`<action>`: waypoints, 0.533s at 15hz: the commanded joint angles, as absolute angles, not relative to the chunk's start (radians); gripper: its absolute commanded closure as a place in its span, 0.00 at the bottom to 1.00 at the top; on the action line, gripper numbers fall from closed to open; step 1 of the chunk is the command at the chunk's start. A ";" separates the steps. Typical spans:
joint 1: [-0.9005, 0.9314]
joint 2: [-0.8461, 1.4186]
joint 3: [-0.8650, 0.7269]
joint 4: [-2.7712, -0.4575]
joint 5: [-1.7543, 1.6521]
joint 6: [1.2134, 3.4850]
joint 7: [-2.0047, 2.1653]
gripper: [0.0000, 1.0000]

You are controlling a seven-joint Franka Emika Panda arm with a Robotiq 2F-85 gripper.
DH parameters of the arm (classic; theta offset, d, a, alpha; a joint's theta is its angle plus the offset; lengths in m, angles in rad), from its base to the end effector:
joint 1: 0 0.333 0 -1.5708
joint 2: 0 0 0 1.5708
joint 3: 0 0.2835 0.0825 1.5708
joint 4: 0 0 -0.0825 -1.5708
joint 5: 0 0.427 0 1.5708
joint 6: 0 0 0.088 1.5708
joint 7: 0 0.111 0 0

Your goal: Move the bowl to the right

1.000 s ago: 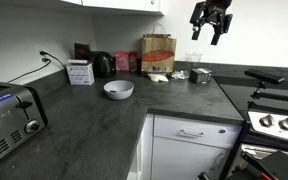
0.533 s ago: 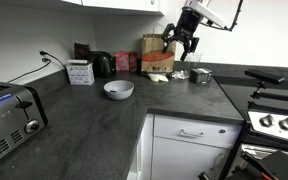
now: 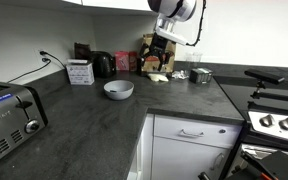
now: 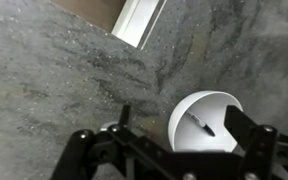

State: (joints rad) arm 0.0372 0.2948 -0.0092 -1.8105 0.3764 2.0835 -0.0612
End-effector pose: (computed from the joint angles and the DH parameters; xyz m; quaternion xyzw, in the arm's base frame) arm 0.6574 0.0383 0.3241 -0.9857 0.0495 0.0079 0.1609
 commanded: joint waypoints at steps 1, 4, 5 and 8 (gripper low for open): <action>0.029 0.463 0.007 -1.624 0.315 2.023 0.011 0.00; 0.031 0.590 0.023 -1.500 0.298 2.008 0.023 0.00; 0.028 0.626 0.032 -1.463 0.302 1.996 0.027 0.00; 0.035 0.720 0.047 -1.365 0.296 1.964 0.048 0.00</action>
State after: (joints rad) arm 0.0378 0.6417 0.0336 -1.4838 0.3215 2.0478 -0.0033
